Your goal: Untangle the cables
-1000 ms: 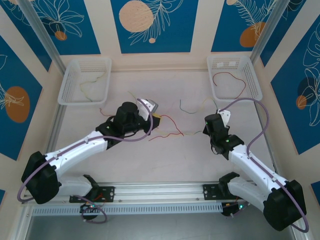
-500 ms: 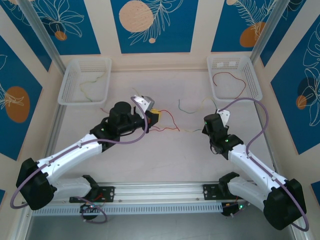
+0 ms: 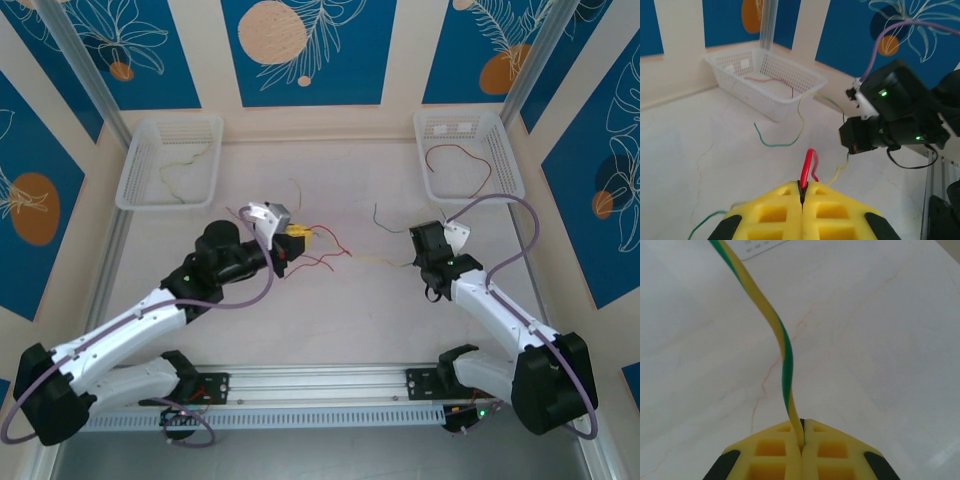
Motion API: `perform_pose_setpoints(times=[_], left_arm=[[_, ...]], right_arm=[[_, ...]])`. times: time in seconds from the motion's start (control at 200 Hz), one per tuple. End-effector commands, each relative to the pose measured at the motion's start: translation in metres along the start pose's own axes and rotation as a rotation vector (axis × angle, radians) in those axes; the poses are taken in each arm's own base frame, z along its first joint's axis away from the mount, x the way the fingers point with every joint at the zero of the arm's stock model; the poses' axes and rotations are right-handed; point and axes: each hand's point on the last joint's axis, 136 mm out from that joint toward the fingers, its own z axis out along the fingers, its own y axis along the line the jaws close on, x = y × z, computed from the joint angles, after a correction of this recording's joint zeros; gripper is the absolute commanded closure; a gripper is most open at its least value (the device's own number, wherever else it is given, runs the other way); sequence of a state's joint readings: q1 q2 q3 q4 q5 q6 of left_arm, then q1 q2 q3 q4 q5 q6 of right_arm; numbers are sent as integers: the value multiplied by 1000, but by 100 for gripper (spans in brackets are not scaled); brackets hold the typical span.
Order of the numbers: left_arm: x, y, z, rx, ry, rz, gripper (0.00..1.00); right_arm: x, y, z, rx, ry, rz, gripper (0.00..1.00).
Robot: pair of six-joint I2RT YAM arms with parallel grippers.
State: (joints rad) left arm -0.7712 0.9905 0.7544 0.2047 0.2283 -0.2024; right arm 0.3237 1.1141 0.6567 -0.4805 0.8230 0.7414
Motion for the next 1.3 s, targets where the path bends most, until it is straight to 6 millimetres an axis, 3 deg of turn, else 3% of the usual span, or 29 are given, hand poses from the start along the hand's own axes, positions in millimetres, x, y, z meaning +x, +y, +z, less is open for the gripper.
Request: perform_pose_setpoints(times=[0.0, 0.2, 0.42, 0.57, 0.76, 0.89, 0.995, 1.175, 1.295], left_arm=[[-31, -13, -17, 32, -137, 56, 100], [-43, -15, -41, 7, -205, 87, 100], [-28, -1, -46, -70, -162, 96, 100], [-14, 28, -60, -232, -159, 105, 100], [1, 88, -101, -567, -169, 63, 100], [1, 97, -114, -574, -200, 25, 100], [-2, 89, -101, -484, -174, 22, 100], [-5, 49, -48, -173, -56, 19, 100], [-4, 24, -14, -58, 18, 51, 100]], right_arm=[[-8, -7, -2, 54, -6, 35, 100], [-7, -11, 4, 72, 28, 62, 100], [-8, -17, 4, 89, 29, 83, 100], [-6, -27, 6, 109, 51, 120, 100], [-2, -37, 13, 108, 92, 176, 100], [-3, -36, 15, 95, 103, 184, 100], [-9, -19, 13, 16, 78, 153, 100], [-18, 14, 1, -71, 22, 71, 100], [-19, 31, -4, -83, 10, 16, 100]])
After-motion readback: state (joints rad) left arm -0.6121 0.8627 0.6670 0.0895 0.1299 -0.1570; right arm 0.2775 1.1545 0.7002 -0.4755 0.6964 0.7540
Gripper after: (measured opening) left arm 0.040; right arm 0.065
